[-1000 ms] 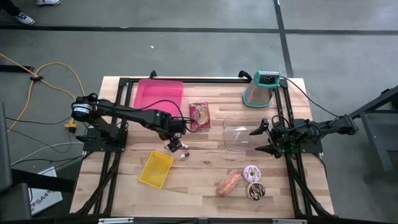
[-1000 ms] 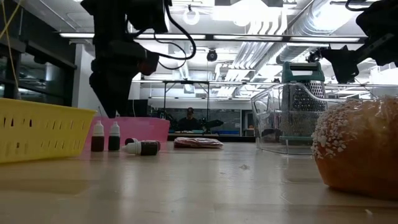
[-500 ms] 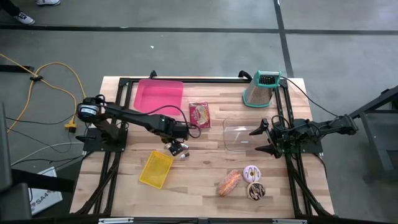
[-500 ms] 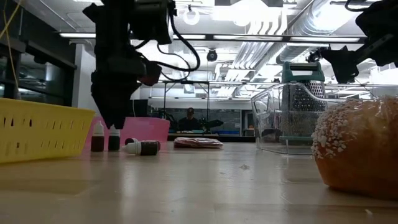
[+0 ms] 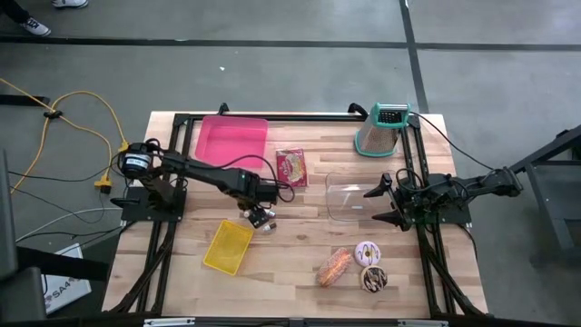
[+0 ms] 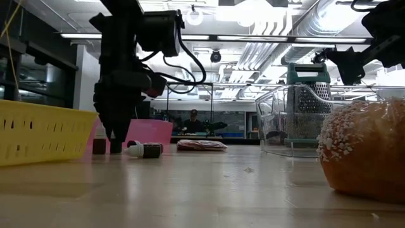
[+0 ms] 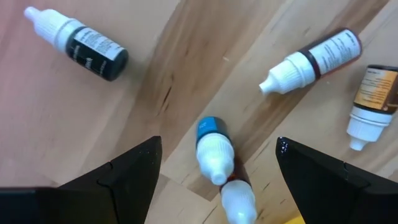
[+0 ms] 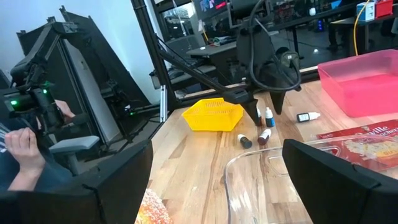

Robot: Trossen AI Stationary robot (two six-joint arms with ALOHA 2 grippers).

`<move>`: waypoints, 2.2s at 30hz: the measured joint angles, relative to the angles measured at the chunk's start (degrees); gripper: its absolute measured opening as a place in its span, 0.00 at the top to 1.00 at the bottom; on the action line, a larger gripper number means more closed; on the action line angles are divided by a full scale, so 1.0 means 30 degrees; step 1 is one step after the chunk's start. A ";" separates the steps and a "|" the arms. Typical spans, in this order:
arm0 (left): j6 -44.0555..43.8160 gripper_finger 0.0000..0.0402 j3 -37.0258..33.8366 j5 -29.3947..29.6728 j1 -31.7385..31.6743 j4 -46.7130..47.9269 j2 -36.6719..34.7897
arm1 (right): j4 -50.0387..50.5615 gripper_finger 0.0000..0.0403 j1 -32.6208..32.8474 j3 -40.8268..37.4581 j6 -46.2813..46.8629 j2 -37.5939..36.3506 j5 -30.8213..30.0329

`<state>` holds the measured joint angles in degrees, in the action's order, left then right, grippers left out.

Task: Pick & Place Food Item
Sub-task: Put the blue food coloring bottle into the yellow bin

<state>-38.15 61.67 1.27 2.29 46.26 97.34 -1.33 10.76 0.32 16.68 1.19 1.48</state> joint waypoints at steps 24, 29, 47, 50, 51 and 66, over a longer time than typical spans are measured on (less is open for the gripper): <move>0.0079 0.57 -0.0007 0.0243 -0.0010 0.0066 0.0000 | -0.0025 0.14 0.0000 -0.0006 0.0002 0.0000 0.0000; 0.0086 0.64 -0.0007 0.0243 -0.0010 0.0075 0.0000 | -0.0033 0.14 0.0000 -0.0007 0.0003 0.0000 0.0000; 0.0091 0.84 -0.0007 0.0243 -0.0010 0.0095 -0.0029 | -0.0040 0.14 0.0000 -0.0001 -0.0004 0.0000 0.0000; 0.0093 0.84 -0.0007 0.0243 -0.0010 0.0095 -0.0029 | -0.0040 0.14 0.0000 -0.0006 -0.0002 0.0007 0.0000; 0.0093 0.84 -0.0007 0.0243 -0.0010 0.0095 -0.0029 | -0.0040 0.14 0.0000 0.0000 -0.0001 0.0007 0.0000; 0.0421 0.84 -0.0022 0.0076 -0.0676 0.1090 -0.1799 | -0.0047 0.14 -0.0003 -0.0004 -0.0003 0.0007 0.0000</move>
<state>-36.88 61.60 1.50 0.27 49.53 91.94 -1.48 10.76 0.31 16.67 1.21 1.48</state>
